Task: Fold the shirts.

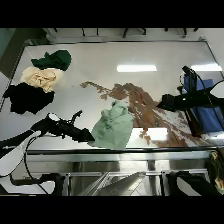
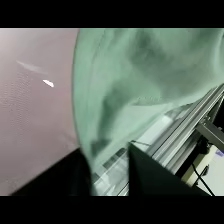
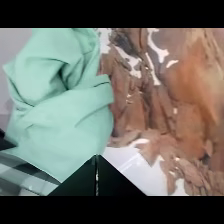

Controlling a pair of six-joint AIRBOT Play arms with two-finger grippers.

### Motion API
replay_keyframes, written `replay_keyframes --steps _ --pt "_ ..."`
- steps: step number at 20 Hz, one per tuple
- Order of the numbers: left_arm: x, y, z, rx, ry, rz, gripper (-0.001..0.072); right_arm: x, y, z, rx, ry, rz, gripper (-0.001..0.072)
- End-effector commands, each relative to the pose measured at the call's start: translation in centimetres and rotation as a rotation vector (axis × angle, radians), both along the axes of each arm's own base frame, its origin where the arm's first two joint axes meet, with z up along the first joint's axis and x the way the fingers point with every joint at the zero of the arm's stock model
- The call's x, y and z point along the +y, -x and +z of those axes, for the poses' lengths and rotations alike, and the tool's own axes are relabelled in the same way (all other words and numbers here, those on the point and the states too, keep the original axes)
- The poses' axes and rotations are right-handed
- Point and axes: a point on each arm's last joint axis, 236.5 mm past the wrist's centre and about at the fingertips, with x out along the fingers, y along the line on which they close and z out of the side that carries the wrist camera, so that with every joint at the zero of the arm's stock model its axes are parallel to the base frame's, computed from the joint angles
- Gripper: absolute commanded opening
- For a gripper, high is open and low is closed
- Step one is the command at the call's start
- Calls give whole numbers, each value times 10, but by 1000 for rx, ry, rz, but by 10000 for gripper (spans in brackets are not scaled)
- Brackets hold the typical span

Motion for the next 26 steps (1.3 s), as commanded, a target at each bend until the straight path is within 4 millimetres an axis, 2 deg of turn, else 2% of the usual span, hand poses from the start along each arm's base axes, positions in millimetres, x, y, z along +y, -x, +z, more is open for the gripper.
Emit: replay_keyframes --steps 1,3,5,6,9,12,13,14,15,17,18,20,22,23,26 --pt "-17 1 -1 -26 43 -26 16 6 -2 4 -14 -23 0 29" --pt "-17 -2 12 -69 51 -35 15 5 -2 4 -23 -15 16 29" --pt "-12 -11 39 -115 68 2 15 4 -1 2 -48 10 64 29" --pt "-7 -16 56 -132 75 37 15 -2 -2 -4 -53 51 80 29" --pt "14 -19 106 -184 76 129 15 -20 -6 -31 -15 134 72 29" --pt "57 -8 116 -219 -117 190 16 -13 -19 -69 41 87 31 34" --pt "69 -6 119 -231 -165 220 15 -7 -21 -85 79 55 18 112" --pt "75 -6 125 -256 -182 242 16 2 -18 -104 139 14 15 453" --pt "79 -9 133 -289 -181 269 15 15 -14 -119 189 -35 37 718" --pt "86 -14 145 -350 -188 319 16 57 -8 -133 247 -205 116 706" --pt "88 -16 149 -372 -190 331 15 81 -9 -133 248 -302 143 706" --pt "89 -16 153 -393 -192 336 16 115 -16 -139 251 -411 141 705" --pt "89 -17 153 -392 -192 337 16 140 -18 -151 279 -458 121 705" --pt "89 -17 151 -382 -191 336 16 151 -12 -159 299 -456 131 705" --pt "88 -18 141 -332 -189 333 16 170 -2 -176 326 -419 140 695"
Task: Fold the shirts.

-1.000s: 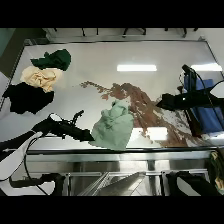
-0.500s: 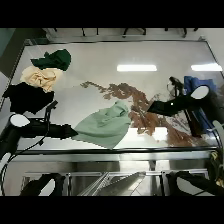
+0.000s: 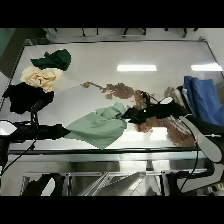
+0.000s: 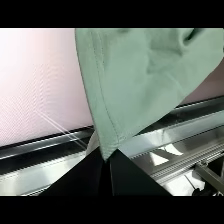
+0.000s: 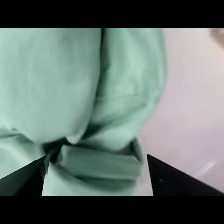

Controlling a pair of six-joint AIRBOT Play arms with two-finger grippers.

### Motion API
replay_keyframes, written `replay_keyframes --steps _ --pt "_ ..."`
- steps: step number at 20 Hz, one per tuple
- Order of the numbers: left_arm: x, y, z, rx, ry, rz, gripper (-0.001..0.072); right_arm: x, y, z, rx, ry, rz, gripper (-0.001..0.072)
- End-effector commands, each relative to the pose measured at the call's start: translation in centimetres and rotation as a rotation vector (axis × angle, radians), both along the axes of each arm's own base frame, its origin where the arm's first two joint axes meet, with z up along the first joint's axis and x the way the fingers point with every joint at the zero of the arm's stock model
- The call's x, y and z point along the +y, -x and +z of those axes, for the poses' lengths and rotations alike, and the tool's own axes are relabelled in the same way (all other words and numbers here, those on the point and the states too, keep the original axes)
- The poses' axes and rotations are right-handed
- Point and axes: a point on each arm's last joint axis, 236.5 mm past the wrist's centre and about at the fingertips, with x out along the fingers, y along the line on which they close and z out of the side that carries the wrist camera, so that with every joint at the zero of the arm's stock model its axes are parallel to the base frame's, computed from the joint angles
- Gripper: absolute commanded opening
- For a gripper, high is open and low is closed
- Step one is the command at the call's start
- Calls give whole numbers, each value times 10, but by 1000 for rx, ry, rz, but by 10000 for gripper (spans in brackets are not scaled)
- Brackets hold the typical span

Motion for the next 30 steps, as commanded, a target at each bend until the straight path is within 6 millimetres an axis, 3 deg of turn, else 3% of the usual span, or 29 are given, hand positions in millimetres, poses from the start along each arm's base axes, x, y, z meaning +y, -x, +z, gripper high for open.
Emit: replay_keyframes --steps 1,2,3,4,7,10,13,14,17,19,21,22,23,25,28,30 --pt "1 -1 -9 46 8 4 16 26 -2 -18 12 1 -34 594" --pt "0 -2 -13 63 15 2 16 25 -6 -21 -2 16 -51 389" --pt "0 -1 -16 80 17 -1 16 24 -8 -21 -9 20 -56 120" --pt "1 -2 -16 83 14 -2 16 21 -9 -20 -13 19 -51 28" --pt "12 -22 7 -3 -44 -6 16 -7 3 -1 -35 42 34 27" --pt "24 -42 47 -132 -108 -9 15 -66 21 27 -89 242 94 26" --pt "18 -44 83 -253 -120 -20 15 -119 35 86 -257 470 68 26" --pt "14 -41 94 -285 -119 -19 15 -126 41 115 -320 495 32 26" --pt "-6 -23 142 -418 -107 -48 14 -122 74 210 -478 450 -43 26" --pt "-20 -4 163 -469 -79 -49 14 -120 95 260 -554 441 -44 25" --pt "-28 16 156 -451 -75 -60 14 -115 94 288 -592 437 -41 25" --pt "-30 23 144 -428 -82 -69 14 -107 84 295 -606 423 -42 26" --pt "-31 29 133 -411 -91 -87 14 -96 69 296 -617 406 -34 26" --pt "-25 28 109 -395 -148 -94 14 -65 31 273 -603 389 4 26" --pt "-2 12 68 -345 -273 -83 14 0 -29 199 -582 379 69 26" --pt "8 0 42 -313 -342 -113 14 38 -68 153 -571 344 20 27"
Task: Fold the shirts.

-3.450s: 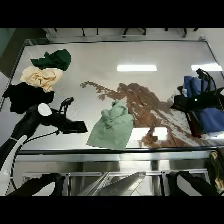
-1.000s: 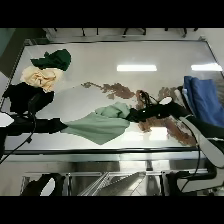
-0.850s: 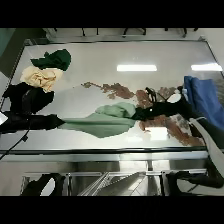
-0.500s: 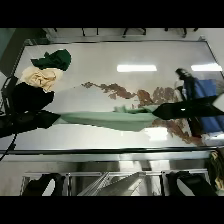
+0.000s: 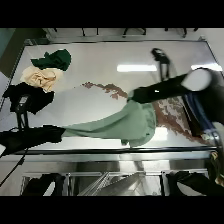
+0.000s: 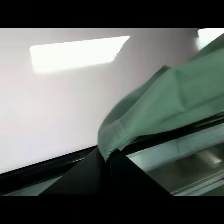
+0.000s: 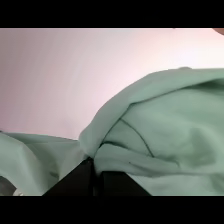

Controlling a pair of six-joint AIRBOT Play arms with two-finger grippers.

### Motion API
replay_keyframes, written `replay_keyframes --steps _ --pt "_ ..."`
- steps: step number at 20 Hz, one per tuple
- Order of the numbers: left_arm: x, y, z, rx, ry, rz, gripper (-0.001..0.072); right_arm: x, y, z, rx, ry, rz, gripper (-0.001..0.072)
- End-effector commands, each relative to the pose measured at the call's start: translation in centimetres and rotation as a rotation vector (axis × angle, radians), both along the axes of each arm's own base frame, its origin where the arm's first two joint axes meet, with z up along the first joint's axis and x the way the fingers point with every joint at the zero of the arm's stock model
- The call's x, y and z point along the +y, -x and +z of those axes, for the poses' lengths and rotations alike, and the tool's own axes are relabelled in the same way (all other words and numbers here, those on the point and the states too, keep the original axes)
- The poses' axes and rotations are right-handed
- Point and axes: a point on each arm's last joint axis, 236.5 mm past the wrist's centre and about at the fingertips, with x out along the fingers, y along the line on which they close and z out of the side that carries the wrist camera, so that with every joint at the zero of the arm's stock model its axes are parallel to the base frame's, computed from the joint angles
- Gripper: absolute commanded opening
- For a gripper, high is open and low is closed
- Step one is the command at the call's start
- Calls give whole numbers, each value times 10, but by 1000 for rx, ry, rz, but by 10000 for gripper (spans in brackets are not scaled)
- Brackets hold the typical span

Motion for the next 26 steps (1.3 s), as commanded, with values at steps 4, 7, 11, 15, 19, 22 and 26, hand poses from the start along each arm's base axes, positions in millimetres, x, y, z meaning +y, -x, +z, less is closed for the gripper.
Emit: replay_keyframes --steps 4,7,11,15,19,22,26 --pt "23 -45 -78 57 -177 -16 14 99 -99 -101 -44 -215 -54 28" --pt "28 -60 -100 115 -207 -8 15 79 -105 -118 27 -219 -74 698" --pt "44 -89 -87 104 -207 51 14 -26 -58 -108 198 -61 50 698" --pt "58 -104 -65 92 -222 50 15 -136 -17 -117 224 -33 -164 698" --pt "57 -102 -64 110 -226 37 15 -153 11 -175 338 -167 -297 698" --pt "57 -100 -65 116 -226 36 15 -138 -8 -204 375 -253 -346 698" --pt "57 -92 -68 151 -229 24 15 -100 -37 -224 414 -420 -390 634"
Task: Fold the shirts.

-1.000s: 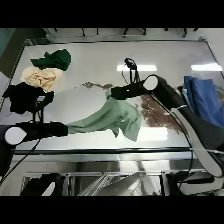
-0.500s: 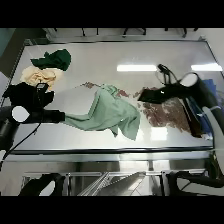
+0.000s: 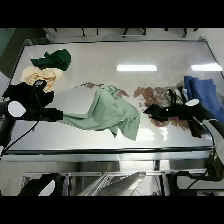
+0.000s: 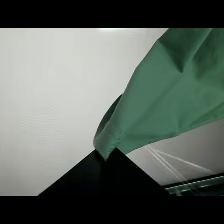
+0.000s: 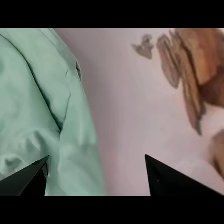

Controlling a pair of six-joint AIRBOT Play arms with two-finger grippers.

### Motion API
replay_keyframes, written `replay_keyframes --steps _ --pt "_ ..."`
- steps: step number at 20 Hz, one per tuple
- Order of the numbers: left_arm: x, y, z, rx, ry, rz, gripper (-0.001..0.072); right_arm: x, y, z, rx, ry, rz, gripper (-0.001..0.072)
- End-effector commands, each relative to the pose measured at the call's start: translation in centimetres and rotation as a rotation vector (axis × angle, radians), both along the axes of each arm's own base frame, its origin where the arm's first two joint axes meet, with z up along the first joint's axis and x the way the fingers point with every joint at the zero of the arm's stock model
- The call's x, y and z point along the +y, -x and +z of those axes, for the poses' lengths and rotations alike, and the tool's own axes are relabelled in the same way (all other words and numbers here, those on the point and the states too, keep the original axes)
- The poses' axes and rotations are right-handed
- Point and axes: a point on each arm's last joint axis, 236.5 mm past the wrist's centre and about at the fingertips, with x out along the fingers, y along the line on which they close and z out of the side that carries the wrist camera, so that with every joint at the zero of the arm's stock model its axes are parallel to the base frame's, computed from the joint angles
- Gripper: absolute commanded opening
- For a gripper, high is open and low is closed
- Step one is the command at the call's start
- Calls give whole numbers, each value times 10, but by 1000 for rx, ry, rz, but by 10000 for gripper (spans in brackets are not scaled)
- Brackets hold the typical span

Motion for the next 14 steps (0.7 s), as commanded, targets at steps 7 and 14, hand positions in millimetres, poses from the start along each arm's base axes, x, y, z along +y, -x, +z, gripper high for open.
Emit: replay_keyframes --steps 7,14 --pt "0 6 -2 27 -1 -6 15 61 -48 -21 -24 -93 -91 559" --pt "0 6 3 10 0 -3 15 67 -40 -9 -21 -132 -38 25"
